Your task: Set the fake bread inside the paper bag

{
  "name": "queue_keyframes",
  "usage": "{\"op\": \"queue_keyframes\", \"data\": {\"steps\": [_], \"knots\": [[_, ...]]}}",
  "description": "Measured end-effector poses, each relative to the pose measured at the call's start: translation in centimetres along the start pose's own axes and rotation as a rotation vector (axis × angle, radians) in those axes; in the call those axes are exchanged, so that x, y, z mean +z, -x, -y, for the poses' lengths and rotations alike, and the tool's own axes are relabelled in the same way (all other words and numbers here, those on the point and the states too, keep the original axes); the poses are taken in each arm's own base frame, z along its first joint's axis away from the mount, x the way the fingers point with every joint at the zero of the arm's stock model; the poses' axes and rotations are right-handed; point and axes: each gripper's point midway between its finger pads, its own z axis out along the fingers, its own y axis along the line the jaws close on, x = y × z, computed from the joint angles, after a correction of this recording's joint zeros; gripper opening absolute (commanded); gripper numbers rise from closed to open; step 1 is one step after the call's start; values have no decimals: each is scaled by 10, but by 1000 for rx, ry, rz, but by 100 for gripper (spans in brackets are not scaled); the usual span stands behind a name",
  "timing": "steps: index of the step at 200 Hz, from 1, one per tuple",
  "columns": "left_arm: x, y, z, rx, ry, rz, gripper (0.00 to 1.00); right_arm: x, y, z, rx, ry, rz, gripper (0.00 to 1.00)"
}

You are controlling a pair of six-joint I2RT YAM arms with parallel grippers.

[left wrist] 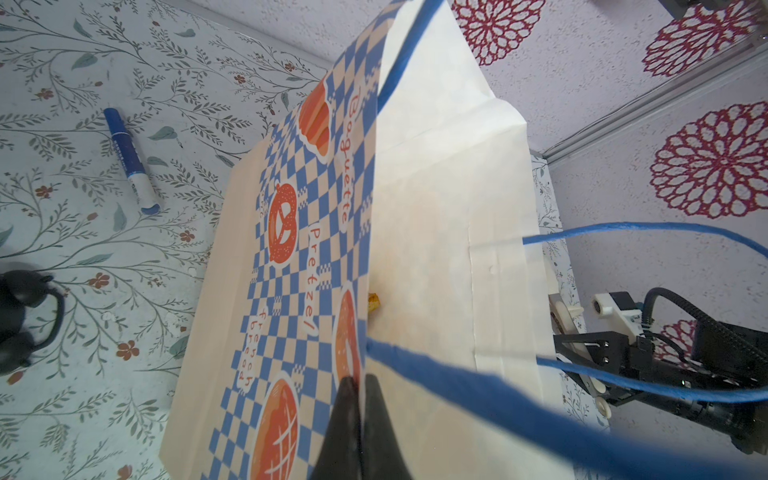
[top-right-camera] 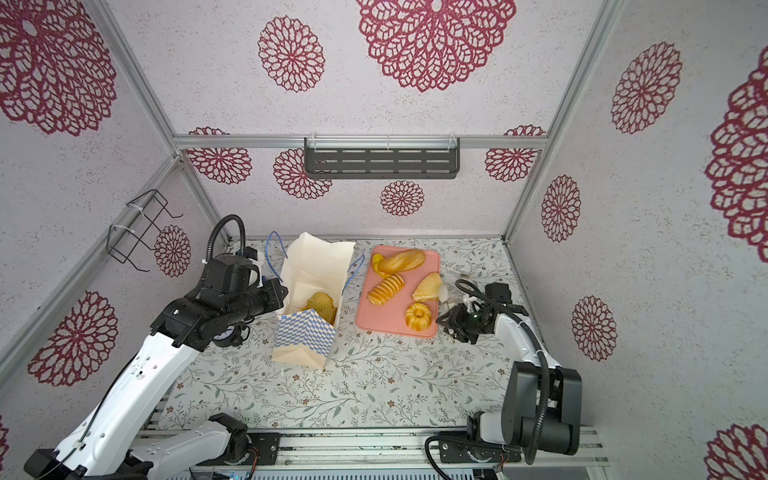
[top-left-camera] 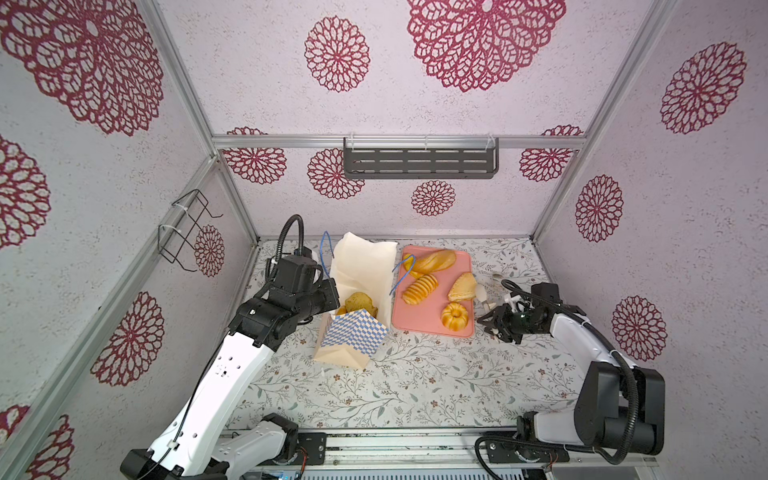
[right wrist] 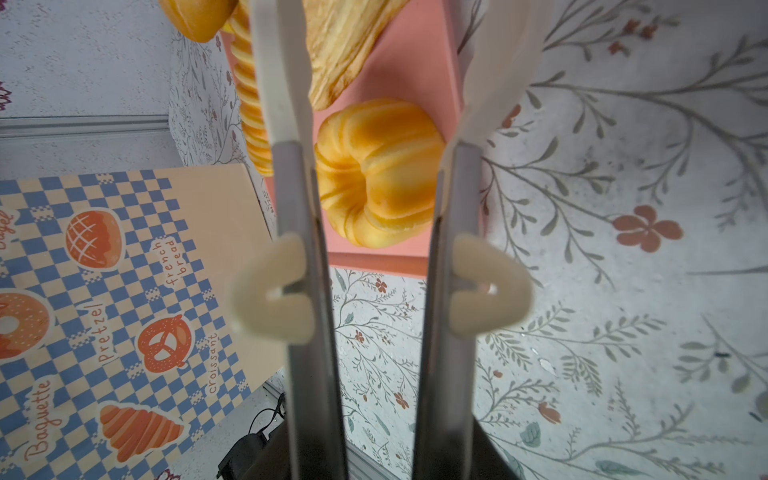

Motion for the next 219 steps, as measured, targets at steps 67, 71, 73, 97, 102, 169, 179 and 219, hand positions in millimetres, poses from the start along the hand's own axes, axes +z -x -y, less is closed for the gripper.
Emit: {"op": "queue_keyframes", "data": {"steps": [67, 71, 73, 97, 102, 169, 179, 219], "knots": [[0, 0, 0, 0, 0, 0, 0, 10, 6, 1, 4, 21, -15, 42], [0, 0, 0, 0, 0, 0, 0, 10, 6, 1, 3, 23, -15, 42], [0, 0, 0, 0, 0, 0, 0, 10, 6, 1, 1, 23, -14, 42], [0, 0, 0, 0, 0, 1, 0, 13, 8, -2, -8, 29, -14, 42], [0, 0, 0, 0, 0, 0, 0, 14, 8, -2, -9, 30, -15, 42], [0, 0, 0, 0, 0, 1, 0, 27, 14, -13, -36, 39, -32, 38], [0, 0, 0, 0, 0, 1, 0, 28, 16, -15, -42, 42, -30, 38], [0, 0, 0, 0, 0, 1, 0, 33, 22, -17, -41, 39, -31, 34]]}}
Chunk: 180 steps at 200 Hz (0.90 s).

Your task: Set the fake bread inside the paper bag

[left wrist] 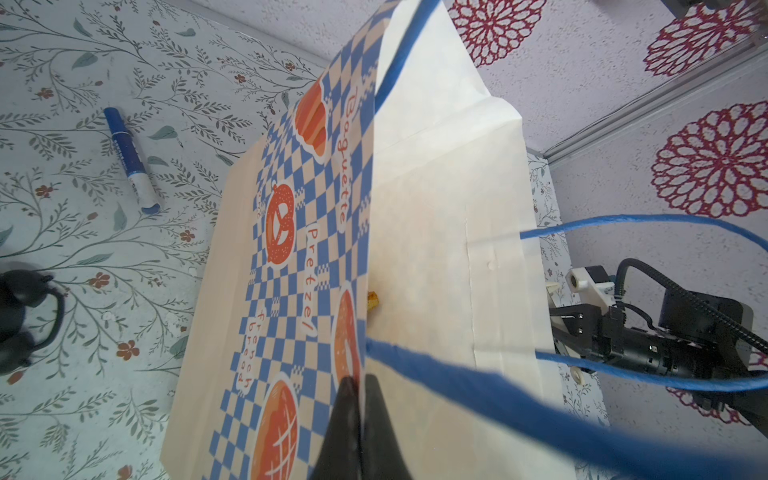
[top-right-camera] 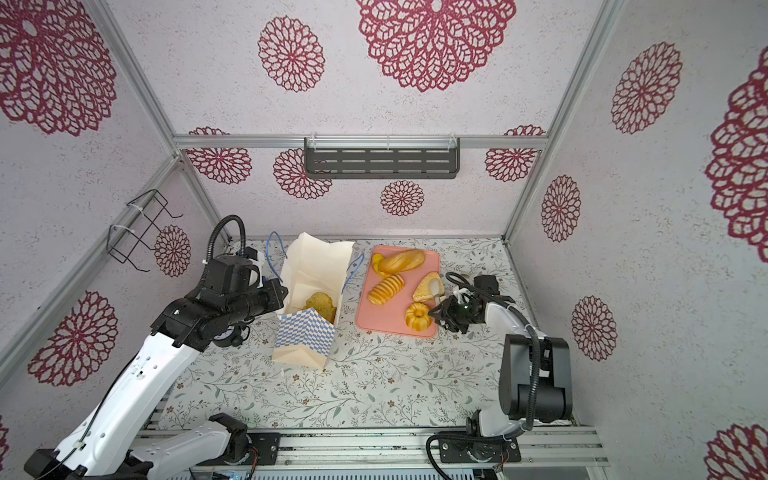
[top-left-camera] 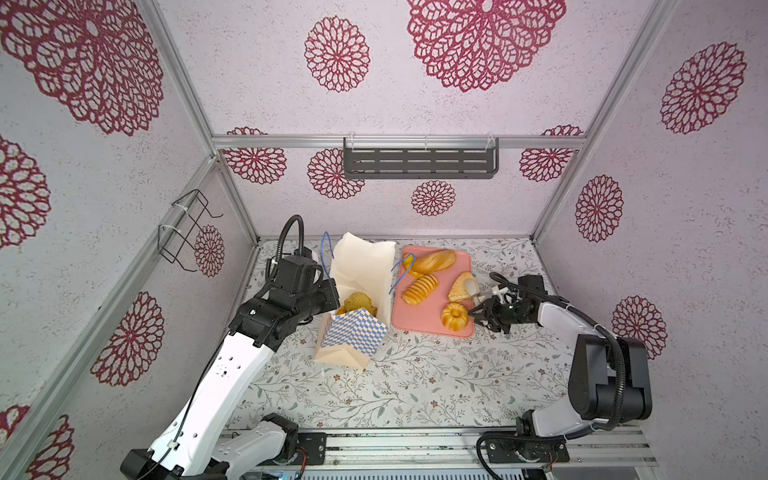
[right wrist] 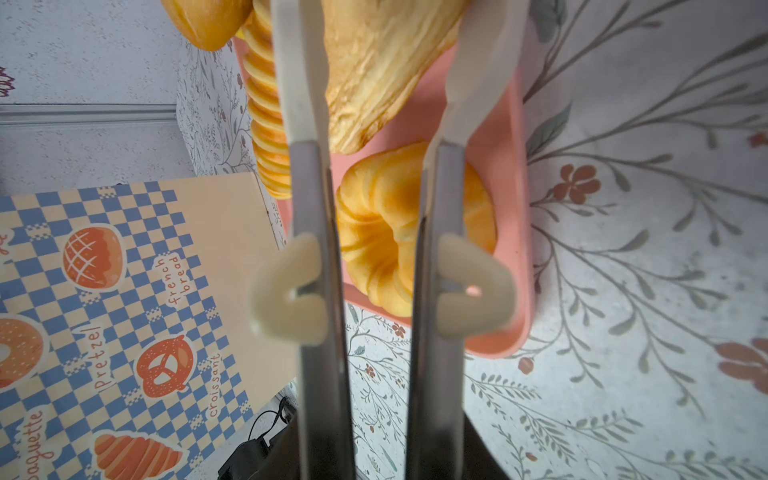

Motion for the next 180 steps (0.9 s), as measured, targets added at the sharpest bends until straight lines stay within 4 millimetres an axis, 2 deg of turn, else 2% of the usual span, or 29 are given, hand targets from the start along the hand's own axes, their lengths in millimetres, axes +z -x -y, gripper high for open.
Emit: {"op": "queue_keyframes", "data": {"steps": [86, 132, 180], "knots": [[0, 0, 0, 0, 0, 0, 0, 5, 2, -4, -18, 0, -5, 0], [0, 0, 0, -1, 0, 0, 0, -6, -6, -15, -45, -12, 10, 0], [0, 0, 0, -4, -2, 2, 0, -34, -7, -47, -118, 4, 74, 0]]}}
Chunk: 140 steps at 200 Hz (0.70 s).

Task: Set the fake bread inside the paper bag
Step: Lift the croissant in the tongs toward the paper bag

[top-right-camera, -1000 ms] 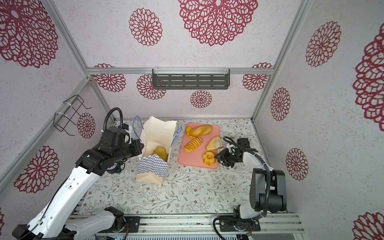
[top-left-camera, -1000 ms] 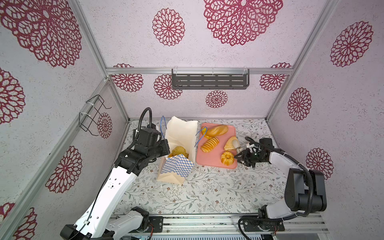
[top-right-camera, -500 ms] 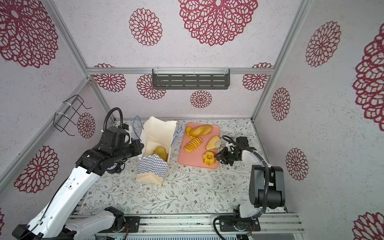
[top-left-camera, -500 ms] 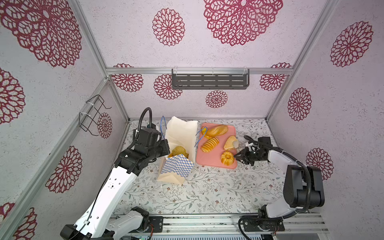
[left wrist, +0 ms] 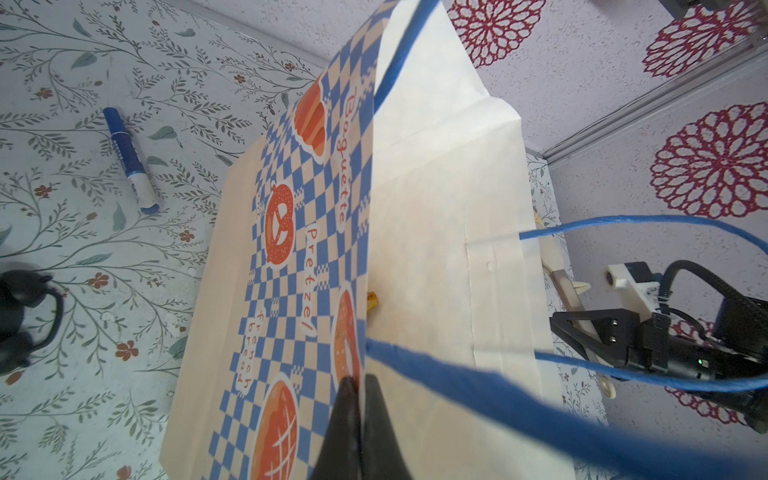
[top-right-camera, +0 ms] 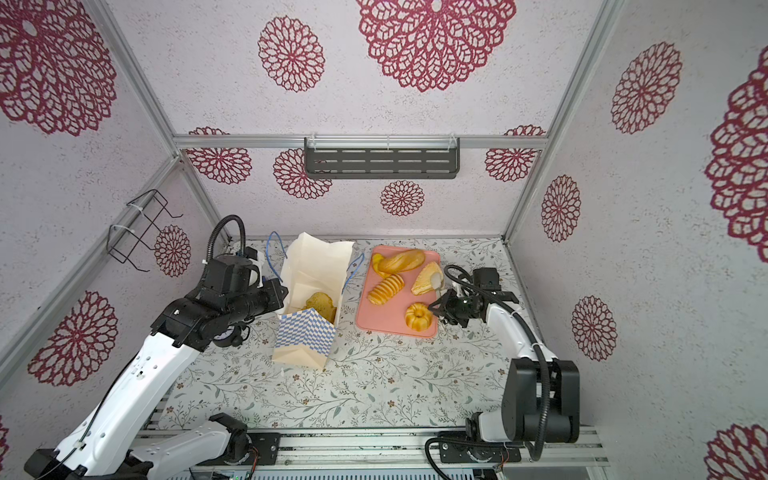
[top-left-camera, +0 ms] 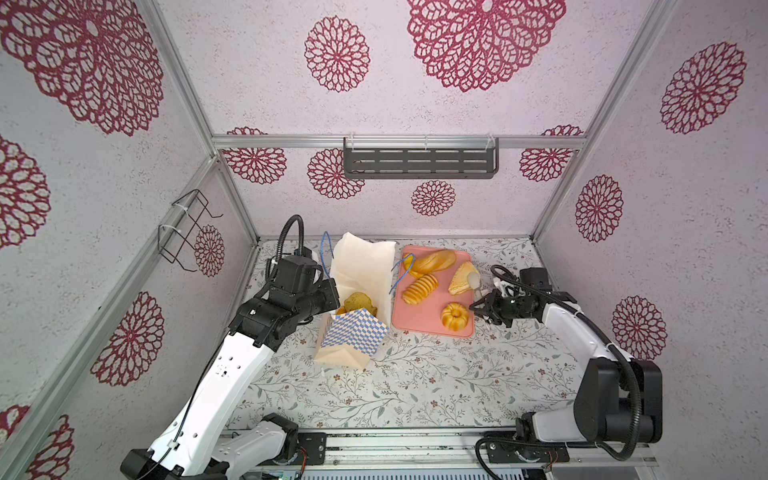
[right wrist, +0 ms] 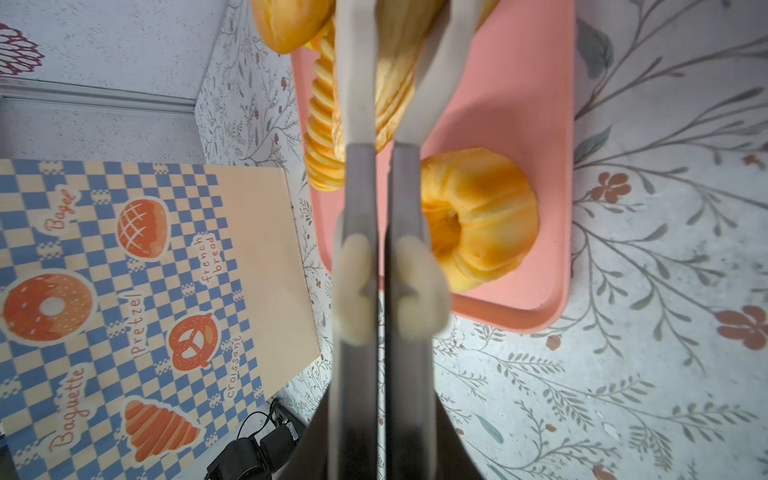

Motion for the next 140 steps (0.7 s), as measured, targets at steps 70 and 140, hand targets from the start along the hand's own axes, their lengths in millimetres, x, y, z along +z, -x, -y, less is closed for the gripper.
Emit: {"op": "queue_keyframes", "data": {"steps": [70, 140], "knots": [[0, 0, 0, -5, 0, -1, 0, -57, 11, -105, -239, 117, 143, 0], [0, 0, 0, -8, 0, -1, 0, -90, -42, -237, -539, 377, 139, 0]]}}
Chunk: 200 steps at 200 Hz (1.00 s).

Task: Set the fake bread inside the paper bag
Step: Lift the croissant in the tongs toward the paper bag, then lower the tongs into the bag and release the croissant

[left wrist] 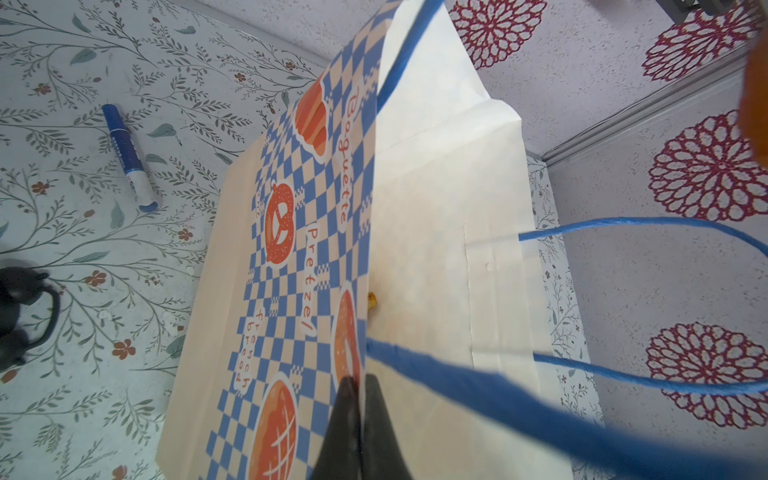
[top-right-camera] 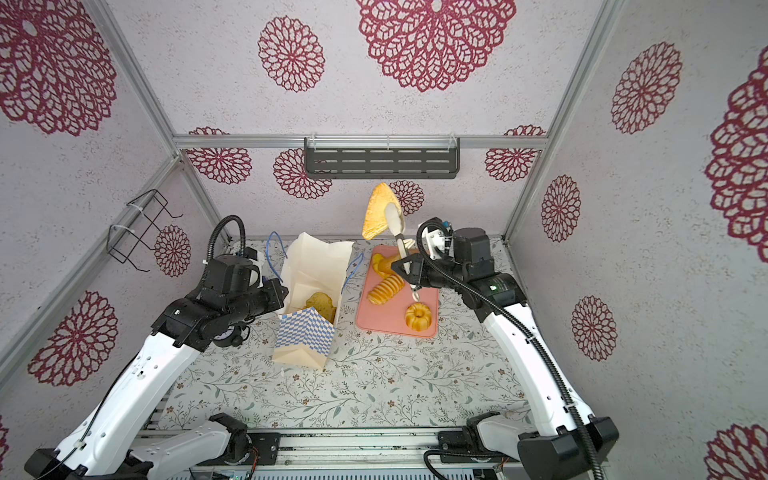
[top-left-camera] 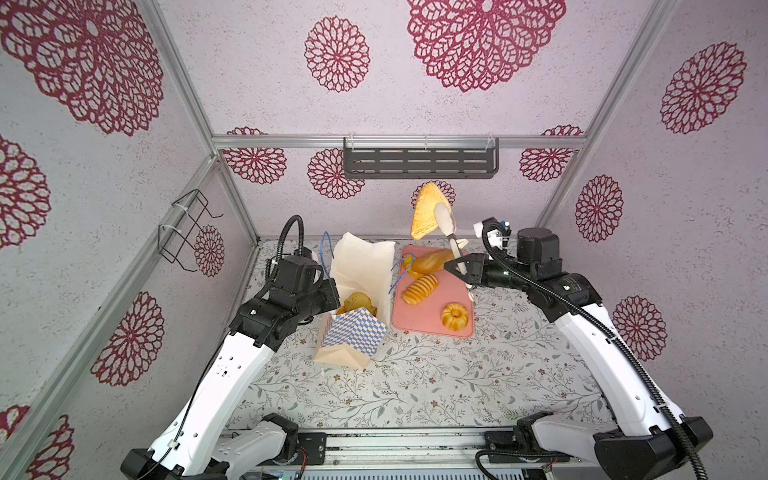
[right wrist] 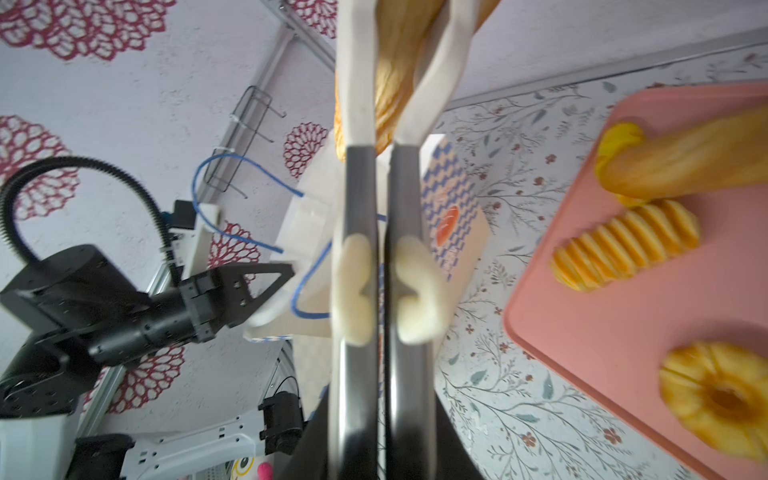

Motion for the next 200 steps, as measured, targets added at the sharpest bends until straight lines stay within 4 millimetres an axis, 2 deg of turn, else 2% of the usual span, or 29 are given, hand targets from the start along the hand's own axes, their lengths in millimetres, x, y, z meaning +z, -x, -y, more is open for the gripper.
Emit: {"op": "queue_keyframes", "data": {"steps": [34, 64, 103, 130, 178, 200], "knots": [[0, 0, 0, 0, 0, 0, 0, 11, -20, -49, -67, 111, -64, 0], [0, 0, 0, 0, 1, 0, 0, 26, -48, -66, -104, 127, -151, 0], [0, 0, 0, 0, 1, -1, 0, 47, -89, -59, -126, 57, -279, 0], [1, 0, 0, 0, 2, -1, 0, 56, -105, -48, -133, -1, -331, 0], [1, 0, 0, -4, 2, -2, 0, 64, -117, -36, -151, -63, -370, 24], [1, 0, 0, -4, 2, -1, 0, 65, -119, -34, -162, -75, -373, 32]]}}
